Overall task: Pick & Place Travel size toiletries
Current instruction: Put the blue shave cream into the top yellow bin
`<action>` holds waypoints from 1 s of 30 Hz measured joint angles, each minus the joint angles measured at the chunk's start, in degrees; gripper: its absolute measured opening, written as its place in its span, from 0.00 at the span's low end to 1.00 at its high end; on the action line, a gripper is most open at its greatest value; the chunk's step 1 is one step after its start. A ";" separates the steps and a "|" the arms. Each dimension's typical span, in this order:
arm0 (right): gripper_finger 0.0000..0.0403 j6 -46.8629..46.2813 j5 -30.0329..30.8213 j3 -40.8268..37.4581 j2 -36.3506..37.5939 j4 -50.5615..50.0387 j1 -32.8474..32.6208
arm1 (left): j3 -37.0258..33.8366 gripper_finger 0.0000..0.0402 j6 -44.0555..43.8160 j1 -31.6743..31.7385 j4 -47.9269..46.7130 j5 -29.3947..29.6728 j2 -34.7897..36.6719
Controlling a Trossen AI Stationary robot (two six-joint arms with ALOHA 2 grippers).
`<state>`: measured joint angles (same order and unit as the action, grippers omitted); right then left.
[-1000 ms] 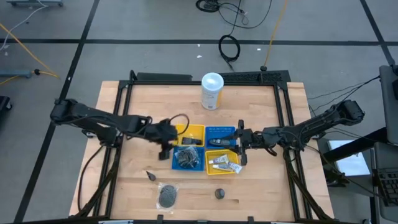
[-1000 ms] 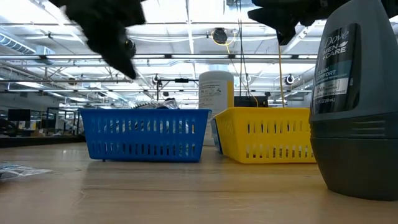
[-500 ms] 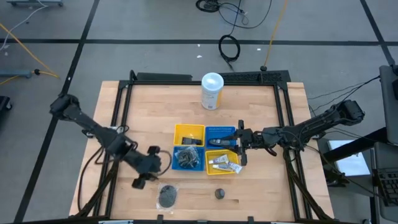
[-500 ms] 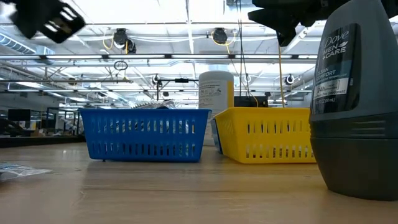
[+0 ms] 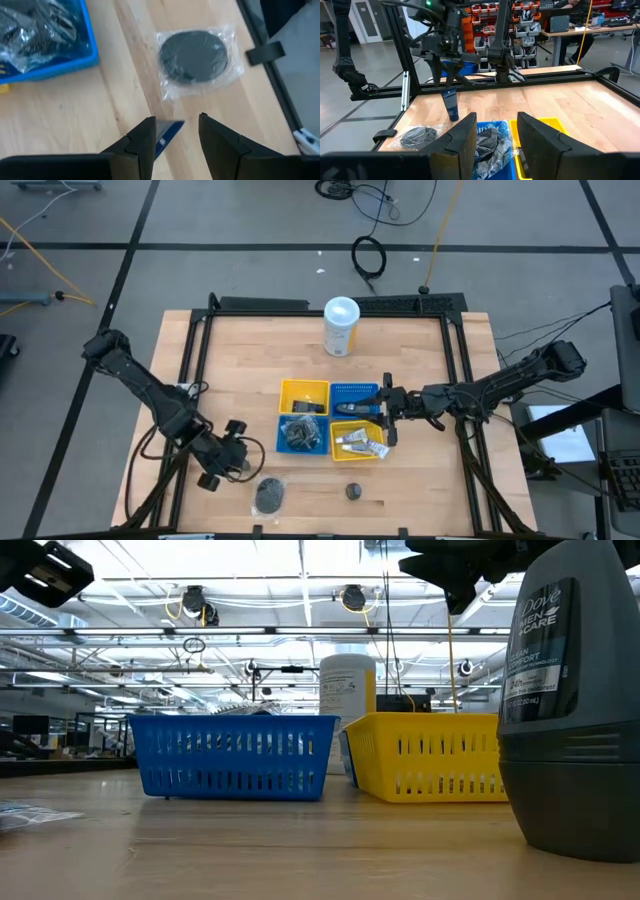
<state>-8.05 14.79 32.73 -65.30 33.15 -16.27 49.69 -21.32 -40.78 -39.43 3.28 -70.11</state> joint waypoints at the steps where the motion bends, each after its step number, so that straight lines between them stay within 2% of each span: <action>1: 0.33 0.17 0.00 0.00 0.00 0.00 0.00 | 0.00 0.37 0.00 -0.11 -0.57 -0.01 0.00; 30: 0.34 0.83 0.07 -0.07 0.00 0.00 0.02 | 0.00 0.37 1.64 -0.23 -3.53 1.32 0.00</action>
<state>-7.22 14.85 32.67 -65.30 33.14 -16.25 49.69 -19.68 -41.01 -42.96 4.60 -70.11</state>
